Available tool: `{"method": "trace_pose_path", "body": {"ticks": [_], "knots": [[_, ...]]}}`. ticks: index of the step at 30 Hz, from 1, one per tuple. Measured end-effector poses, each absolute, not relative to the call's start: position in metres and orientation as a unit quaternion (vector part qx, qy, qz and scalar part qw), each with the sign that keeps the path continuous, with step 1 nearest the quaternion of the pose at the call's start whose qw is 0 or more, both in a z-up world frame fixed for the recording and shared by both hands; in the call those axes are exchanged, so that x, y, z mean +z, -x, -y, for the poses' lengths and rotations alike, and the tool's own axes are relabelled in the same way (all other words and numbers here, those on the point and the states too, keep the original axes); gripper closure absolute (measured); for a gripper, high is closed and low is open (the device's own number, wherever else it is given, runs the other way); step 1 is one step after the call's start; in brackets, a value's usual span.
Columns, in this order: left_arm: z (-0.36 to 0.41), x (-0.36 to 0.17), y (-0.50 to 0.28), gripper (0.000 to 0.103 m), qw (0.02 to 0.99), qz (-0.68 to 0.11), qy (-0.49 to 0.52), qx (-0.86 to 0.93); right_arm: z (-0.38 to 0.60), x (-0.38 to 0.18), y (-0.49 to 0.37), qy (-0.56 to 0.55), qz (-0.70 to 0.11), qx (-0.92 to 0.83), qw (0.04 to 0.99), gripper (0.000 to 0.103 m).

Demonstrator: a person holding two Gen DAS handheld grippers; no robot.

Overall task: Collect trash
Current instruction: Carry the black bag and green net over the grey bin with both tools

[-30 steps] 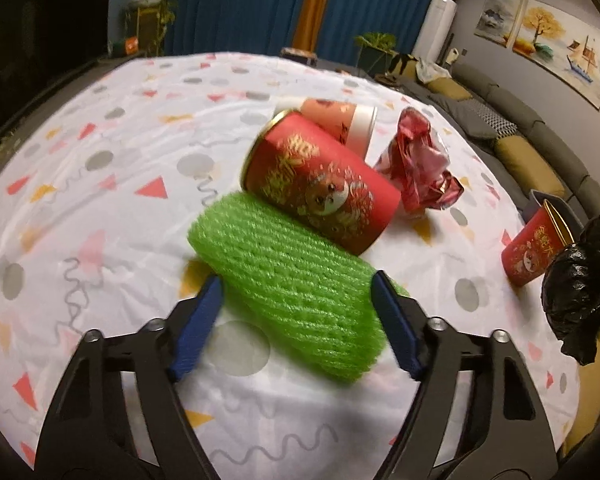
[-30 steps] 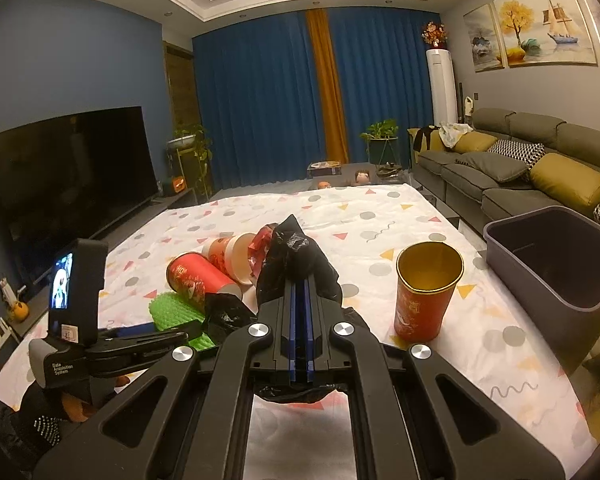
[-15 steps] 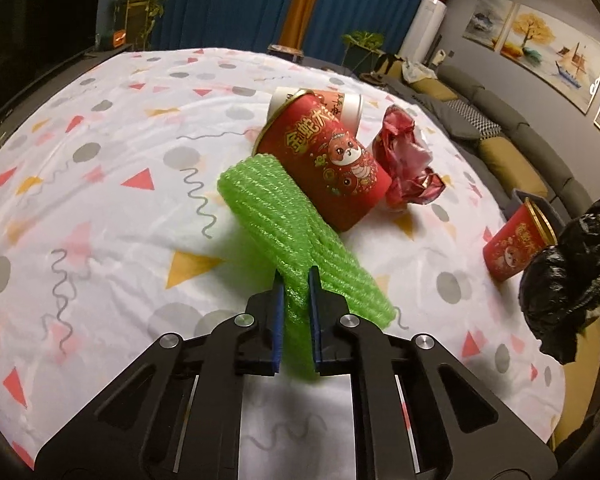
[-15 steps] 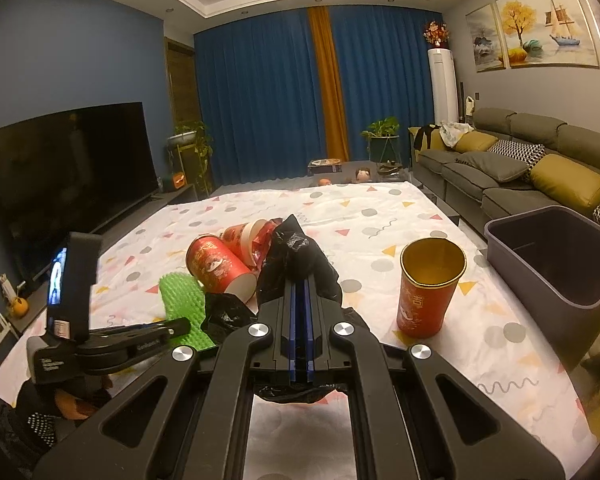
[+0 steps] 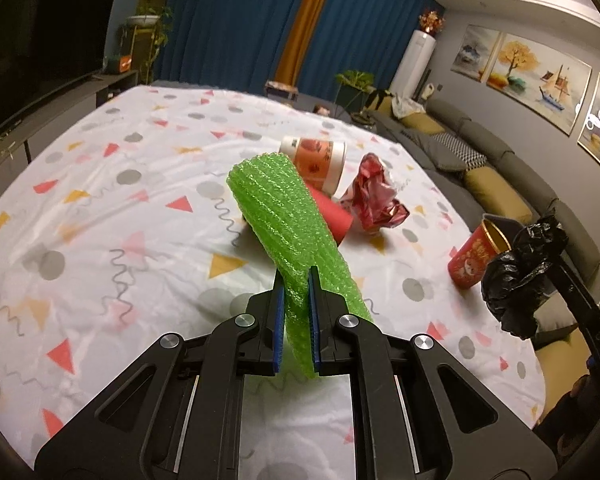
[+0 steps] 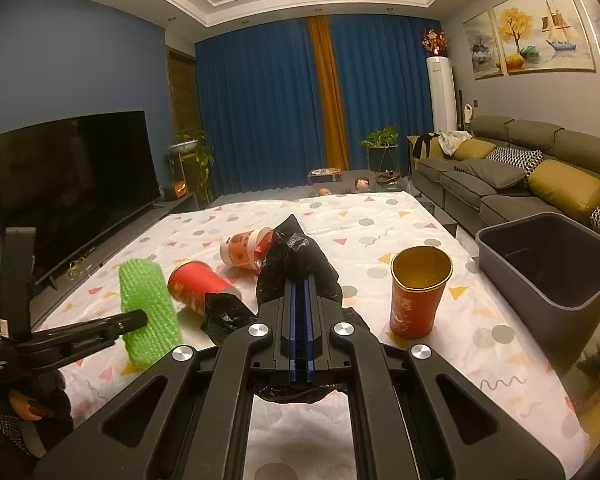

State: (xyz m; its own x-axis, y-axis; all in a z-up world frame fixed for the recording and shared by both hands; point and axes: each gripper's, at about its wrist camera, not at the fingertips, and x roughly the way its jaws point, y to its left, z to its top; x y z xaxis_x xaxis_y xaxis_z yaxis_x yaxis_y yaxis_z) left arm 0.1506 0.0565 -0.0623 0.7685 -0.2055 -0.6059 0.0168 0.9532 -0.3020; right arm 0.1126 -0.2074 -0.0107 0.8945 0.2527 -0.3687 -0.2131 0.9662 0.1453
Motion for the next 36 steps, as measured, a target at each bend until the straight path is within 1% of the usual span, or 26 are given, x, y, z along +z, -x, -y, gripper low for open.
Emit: {"method": "trace_pose_path", "body": {"ticks": [19,29,36], "knots": [[-0.060,-0.051,-0.123,0.094,0.936,-0.314,0.148,-0.056,0.228,0.007,-0.072,-0.043,-0.169,0.111,0.978,0.098],[-0.035,-0.023,-0.110,0.094,0.947,-0.283,0.130,-0.078,0.248,0.018,-0.060,-0.051,-0.148,0.099,0.983,0.098],[-0.001,-0.002,-0.114,0.094,0.951,-0.265,0.111,-0.111,0.267,0.025,-0.059,-0.053,-0.137,0.081,0.986,0.098]]}}
